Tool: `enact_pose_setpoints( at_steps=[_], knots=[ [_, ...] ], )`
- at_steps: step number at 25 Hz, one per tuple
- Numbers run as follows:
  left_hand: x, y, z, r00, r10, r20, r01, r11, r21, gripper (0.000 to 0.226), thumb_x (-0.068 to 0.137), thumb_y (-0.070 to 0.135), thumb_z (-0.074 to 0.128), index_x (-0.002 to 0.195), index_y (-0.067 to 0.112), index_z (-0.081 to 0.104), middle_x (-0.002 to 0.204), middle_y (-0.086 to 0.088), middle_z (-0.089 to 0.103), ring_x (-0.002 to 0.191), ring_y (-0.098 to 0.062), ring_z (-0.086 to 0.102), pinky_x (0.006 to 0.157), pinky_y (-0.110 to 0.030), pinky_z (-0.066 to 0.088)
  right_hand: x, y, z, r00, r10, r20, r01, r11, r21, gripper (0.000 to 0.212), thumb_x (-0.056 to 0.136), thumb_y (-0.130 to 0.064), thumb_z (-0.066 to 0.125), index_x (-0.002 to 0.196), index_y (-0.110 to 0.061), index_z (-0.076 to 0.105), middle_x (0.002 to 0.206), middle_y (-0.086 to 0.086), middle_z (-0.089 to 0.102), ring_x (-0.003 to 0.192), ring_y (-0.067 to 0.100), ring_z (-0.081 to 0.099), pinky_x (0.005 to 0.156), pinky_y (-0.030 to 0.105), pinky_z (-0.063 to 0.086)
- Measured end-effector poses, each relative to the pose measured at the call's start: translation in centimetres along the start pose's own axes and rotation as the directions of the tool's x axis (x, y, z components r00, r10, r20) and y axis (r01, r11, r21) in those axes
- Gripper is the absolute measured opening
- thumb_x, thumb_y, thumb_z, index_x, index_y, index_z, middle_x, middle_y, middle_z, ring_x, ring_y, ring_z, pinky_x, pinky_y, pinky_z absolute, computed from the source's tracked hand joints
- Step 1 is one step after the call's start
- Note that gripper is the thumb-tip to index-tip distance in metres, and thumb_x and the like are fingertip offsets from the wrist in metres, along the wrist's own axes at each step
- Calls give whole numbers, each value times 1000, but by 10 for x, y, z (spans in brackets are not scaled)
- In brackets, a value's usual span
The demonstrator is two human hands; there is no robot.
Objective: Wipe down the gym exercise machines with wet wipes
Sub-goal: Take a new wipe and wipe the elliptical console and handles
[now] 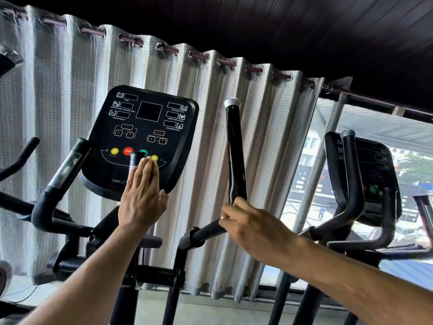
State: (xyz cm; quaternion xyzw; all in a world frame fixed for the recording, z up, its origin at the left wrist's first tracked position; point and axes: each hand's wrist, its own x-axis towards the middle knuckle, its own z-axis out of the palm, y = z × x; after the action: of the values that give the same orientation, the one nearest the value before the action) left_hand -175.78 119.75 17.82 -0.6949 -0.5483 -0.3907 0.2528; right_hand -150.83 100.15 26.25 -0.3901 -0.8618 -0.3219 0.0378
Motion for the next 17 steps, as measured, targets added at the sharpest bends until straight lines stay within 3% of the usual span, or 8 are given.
enact_pose_setpoints(
  at_steps=[2,4,7,11,17],
  knots=[
    [0,1,0,1000,-5,-14,5,1000,-7,92,87,24,69,160,-7,22,168,-24,21,160,-31,12,130,-49,15,4,20,-9,996,-18,-87,26,996,88,14,95,-6,63,105,-10,72,104,-1,58,92,12,47,68,23,57],
    [1,2,-2,999,-34,-41,33,999,-29,96,85,23,70,161,-7,18,170,-24,15,160,-33,8,130,-49,14,29,61,-32,960,24,-280,-4,997,74,15,93,-5,67,106,-7,74,101,3,62,92,17,51,71,25,53],
    [2,4,-7,995,-96,-17,95,994,-50,106,85,27,70,162,-5,6,172,-22,0,161,-32,-3,131,-48,10,84,131,-65,877,140,-460,-170,985,-25,11,90,-8,72,100,-5,76,98,9,71,89,25,56,77,30,50],
    [3,0,-5,996,-82,18,83,997,-10,111,83,30,72,162,-6,2,172,-24,-5,160,-34,-6,130,-50,14,139,177,-54,895,242,-373,-263,965,-4,11,95,-5,67,100,0,75,100,13,70,96,28,59,83,39,58],
    [0,0,3,997,-68,-31,68,998,18,110,82,27,73,162,-6,6,172,-24,-1,161,-33,-4,129,-52,18,189,204,-53,962,55,-266,-138,943,-302,15,96,6,59,92,1,72,90,5,58,87,20,50,70,31,57]
  ],
)
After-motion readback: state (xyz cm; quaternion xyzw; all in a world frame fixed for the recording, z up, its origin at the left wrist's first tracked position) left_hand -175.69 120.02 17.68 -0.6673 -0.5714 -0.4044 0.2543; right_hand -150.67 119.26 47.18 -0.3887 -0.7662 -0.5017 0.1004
